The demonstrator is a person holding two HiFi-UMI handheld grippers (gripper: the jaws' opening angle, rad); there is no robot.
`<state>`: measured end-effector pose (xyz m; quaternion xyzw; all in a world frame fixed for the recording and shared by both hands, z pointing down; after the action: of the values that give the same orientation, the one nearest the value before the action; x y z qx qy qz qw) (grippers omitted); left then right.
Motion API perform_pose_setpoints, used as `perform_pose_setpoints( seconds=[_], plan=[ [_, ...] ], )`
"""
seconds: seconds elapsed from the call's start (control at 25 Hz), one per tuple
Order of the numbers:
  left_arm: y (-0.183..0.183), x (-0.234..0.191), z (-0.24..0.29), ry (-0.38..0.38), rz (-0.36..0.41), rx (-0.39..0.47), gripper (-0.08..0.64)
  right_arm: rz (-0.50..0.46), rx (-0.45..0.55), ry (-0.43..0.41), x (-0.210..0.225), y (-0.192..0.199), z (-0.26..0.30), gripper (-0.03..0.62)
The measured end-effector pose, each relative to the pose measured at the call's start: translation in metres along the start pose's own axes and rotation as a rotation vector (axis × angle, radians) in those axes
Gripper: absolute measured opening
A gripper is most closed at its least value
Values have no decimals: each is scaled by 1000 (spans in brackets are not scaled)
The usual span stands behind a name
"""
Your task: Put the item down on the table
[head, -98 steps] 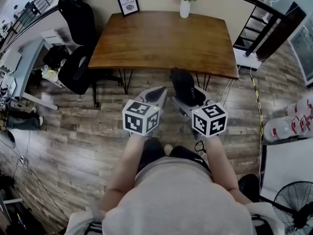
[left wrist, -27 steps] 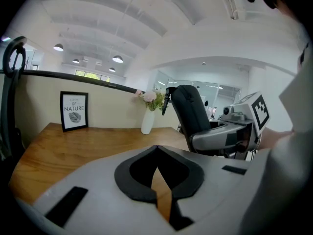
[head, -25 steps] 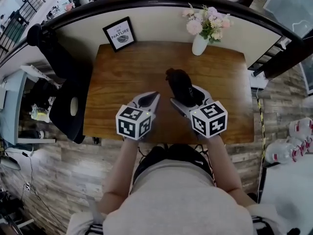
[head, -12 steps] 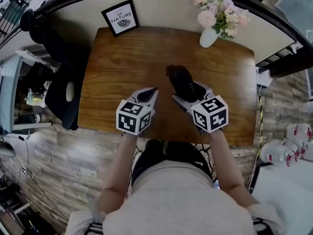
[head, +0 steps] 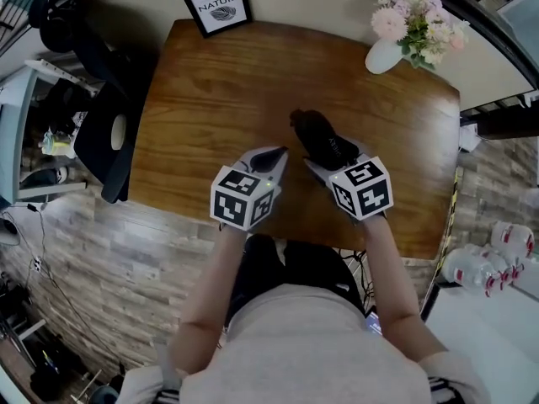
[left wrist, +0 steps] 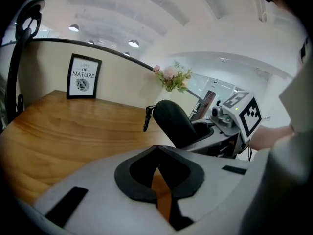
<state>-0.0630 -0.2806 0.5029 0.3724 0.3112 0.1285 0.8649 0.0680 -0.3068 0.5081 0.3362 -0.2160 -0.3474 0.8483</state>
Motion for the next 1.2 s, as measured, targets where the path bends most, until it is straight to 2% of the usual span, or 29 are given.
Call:
perform_pose_setpoints(
  seconds=[0.28,0.72,0.88,1.2],
  plan=[
    [13,-10,12,-18,-3,-46,12,-42,-101,-19,14,15,30,364],
    [24,-20,19,-29,-55,-69,12,-146,-294,-23,32,39,57,365],
    [27,-22,20,-27,-64,-78,12,-181,-320,-38,31,39,64,367],
    [31,-21,22,-23,-69,-90,12,-170,-320,-57,32,39,68,374]
  ],
)
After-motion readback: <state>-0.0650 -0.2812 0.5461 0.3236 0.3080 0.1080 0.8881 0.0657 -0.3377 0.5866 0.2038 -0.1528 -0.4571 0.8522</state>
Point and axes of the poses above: the fingertips, and each gripper's own axes: z forward along the fingers, x to its right, y out of its underside, the point moved 6 cm from there along -z, backward along the fingers, and after that the axes turned 3 degrees about -z, right-handed, at the moved point
